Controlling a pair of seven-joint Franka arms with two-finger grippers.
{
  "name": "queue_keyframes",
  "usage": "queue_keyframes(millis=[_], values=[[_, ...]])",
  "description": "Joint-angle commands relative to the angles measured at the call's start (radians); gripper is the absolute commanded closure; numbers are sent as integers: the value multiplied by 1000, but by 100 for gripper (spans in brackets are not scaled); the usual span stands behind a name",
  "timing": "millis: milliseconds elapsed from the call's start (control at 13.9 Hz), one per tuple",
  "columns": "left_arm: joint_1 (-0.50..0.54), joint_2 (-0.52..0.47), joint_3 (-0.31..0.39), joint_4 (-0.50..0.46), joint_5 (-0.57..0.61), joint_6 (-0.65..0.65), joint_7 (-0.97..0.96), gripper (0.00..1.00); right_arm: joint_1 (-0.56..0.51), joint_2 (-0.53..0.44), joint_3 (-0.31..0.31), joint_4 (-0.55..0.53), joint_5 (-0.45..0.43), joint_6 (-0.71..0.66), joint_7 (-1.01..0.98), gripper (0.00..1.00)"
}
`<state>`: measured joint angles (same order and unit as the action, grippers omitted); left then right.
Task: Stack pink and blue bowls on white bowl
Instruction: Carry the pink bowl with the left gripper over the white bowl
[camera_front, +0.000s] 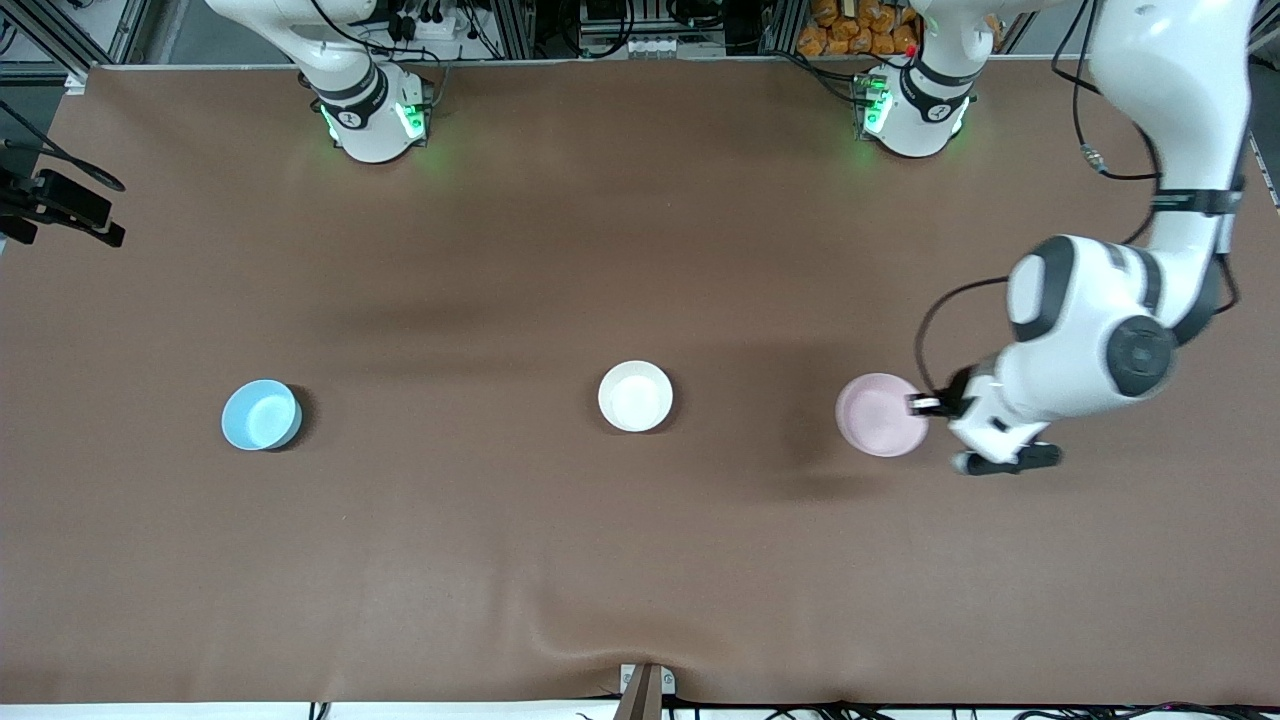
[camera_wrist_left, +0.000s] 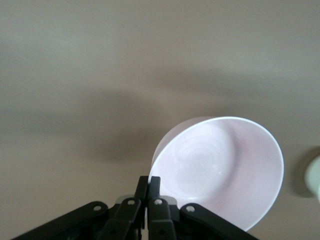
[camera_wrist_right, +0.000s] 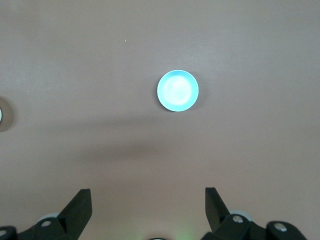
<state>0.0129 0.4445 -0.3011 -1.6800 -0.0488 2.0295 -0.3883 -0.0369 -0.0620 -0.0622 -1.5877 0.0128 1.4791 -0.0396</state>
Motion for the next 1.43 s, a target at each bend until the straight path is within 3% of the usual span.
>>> queue_keyframes(millis=[0,430,861,1291,1363], values=[[-111,51,2,97,-17,-23,-115,100,0,2,1,11,-1,-10,18,0],[-286,210,5,264,-66,18,-291,100,2,8,1,11,-1,-11,18,0],[-416,292,10,266,-66,231,-374,100,49,51,1,18,-1,24,6,0],[-432,303,11,255,-56,247,-389,100,61,99,1,32,-16,24,3,0],[-430,301,11,246,-56,247,-389,100,61,143,-1,37,-27,23,3,0]])
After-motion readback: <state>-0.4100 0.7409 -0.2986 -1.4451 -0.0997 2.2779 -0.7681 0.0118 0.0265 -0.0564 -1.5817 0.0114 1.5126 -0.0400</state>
